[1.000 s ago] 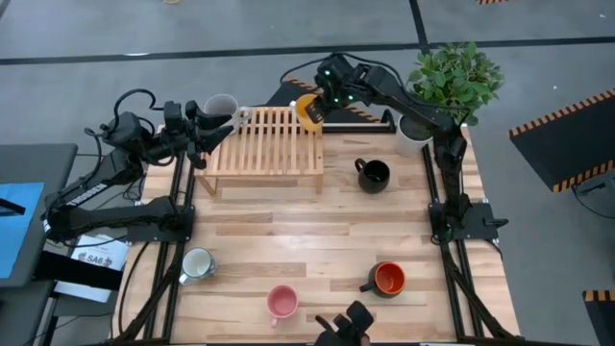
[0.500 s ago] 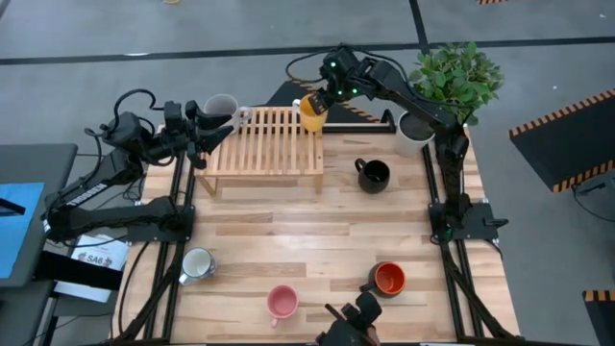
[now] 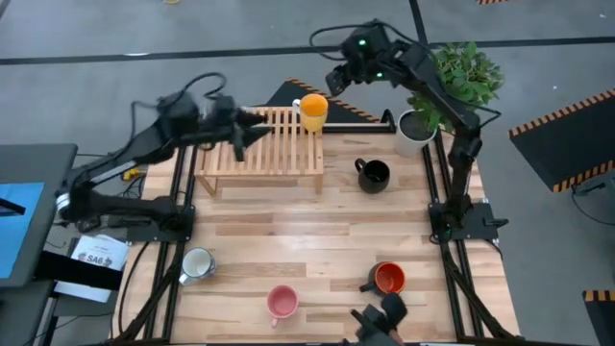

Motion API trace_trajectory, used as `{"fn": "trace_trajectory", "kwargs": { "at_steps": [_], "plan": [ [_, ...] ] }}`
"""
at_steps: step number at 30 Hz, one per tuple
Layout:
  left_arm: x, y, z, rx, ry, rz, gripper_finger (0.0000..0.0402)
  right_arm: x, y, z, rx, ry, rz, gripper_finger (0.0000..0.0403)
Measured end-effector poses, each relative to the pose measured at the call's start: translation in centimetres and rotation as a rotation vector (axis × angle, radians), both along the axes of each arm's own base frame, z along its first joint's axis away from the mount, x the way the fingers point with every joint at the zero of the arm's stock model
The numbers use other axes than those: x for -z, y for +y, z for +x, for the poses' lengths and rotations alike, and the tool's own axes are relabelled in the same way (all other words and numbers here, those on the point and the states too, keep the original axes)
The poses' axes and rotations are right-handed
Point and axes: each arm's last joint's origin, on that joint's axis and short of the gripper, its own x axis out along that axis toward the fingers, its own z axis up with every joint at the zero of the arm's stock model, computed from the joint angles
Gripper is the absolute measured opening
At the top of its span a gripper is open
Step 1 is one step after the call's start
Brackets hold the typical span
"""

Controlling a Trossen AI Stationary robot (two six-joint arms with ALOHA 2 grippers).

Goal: Place coffee mugs
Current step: Put the yellow mug on the shelf

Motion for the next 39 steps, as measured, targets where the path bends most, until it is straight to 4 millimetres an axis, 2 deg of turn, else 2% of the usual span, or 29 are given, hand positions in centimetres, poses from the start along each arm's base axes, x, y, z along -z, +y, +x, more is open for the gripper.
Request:
{"fn": "trace_trajectory", "kwargs": {
  "at_steps": [2, 6, 9, 14, 21, 27, 35, 39],
  "plan": [
    [-0.5, 0.9, 1.8, 0.028, 0.098, 0.071, 0.0179, -1.2, 0.8, -0.9, -0.003, -0.027, -0.020, 0.0192],
    [0.2, 3.0, 6.0, 0.088, 0.351, 0.224, 0.0179, -3.4, 2.3, -2.7, -0.009, -0.083, -0.059, 0.0192],
    [0.4, 4.3, 8.3, 0.134, 0.458, 0.339, 0.0179, -4.3, 3.2, -3.5, -0.014, -0.108, -0.075, 0.0192],
    [1.6, 6.1, 11.7, 0.184, 0.612, 0.531, 0.0179, -4.9, 4.1, -3.8, -0.019, -0.133, -0.070, 0.0192],
    [3.7, 8.5, 14.7, 0.128, 0.842, 0.785, 0.0179, -4.5, 4.4, -3.1, -0.035, -0.125, -0.055, 0.0192],
    [5.1, 9.5, 15.4, 0.157, 0.931, 0.798, 0.0179, -4.4, 4.5, -2.9, -0.041, -0.122, -0.055, 0.0191],
    [5.3, 10.5, 14.7, 0.157, 0.956, 0.785, 0.0178, -4.5, 4.5, -2.9, -0.031, -0.133, -0.047, 0.0191],
    [6.2, 11.0, 14.7, 0.182, 0.999, 0.752, 0.0168, -4.5, 4.6, -2.8, -0.034, -0.136, -0.048, 0.0191]
  ]
}}
